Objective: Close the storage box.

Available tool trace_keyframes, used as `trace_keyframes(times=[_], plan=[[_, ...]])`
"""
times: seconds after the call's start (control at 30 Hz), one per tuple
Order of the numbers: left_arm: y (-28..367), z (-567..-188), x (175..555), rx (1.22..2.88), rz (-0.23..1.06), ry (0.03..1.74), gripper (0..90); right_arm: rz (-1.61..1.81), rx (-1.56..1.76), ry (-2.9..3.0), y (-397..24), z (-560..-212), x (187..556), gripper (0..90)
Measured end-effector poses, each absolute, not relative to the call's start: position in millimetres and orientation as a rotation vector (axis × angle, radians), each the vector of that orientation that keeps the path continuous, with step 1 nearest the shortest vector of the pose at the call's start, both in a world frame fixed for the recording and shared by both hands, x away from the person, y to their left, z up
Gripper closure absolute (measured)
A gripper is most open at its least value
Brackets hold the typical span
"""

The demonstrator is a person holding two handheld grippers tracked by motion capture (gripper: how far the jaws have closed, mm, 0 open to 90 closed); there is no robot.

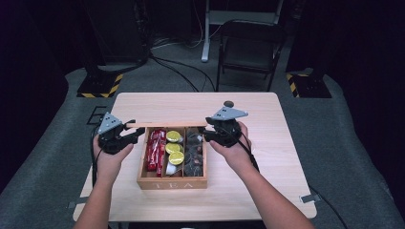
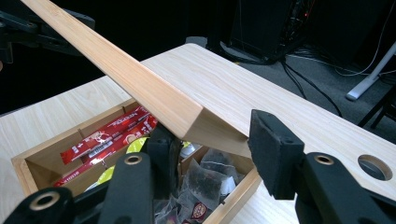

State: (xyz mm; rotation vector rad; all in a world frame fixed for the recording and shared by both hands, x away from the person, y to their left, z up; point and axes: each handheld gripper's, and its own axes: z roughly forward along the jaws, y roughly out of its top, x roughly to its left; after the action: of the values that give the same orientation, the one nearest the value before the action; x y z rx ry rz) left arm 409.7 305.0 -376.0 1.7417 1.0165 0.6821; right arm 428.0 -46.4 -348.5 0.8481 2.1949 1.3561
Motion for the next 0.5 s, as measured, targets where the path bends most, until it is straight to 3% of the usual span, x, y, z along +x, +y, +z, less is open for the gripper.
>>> trace_keyframes(times=[0.5], plan=[[308.2, -358.3, 392.3, 1.736, 0.662, 0.977, 48.2, 1.366, 0.855, 2.194, -48.1, -346.8, 425.7, 54.9]])
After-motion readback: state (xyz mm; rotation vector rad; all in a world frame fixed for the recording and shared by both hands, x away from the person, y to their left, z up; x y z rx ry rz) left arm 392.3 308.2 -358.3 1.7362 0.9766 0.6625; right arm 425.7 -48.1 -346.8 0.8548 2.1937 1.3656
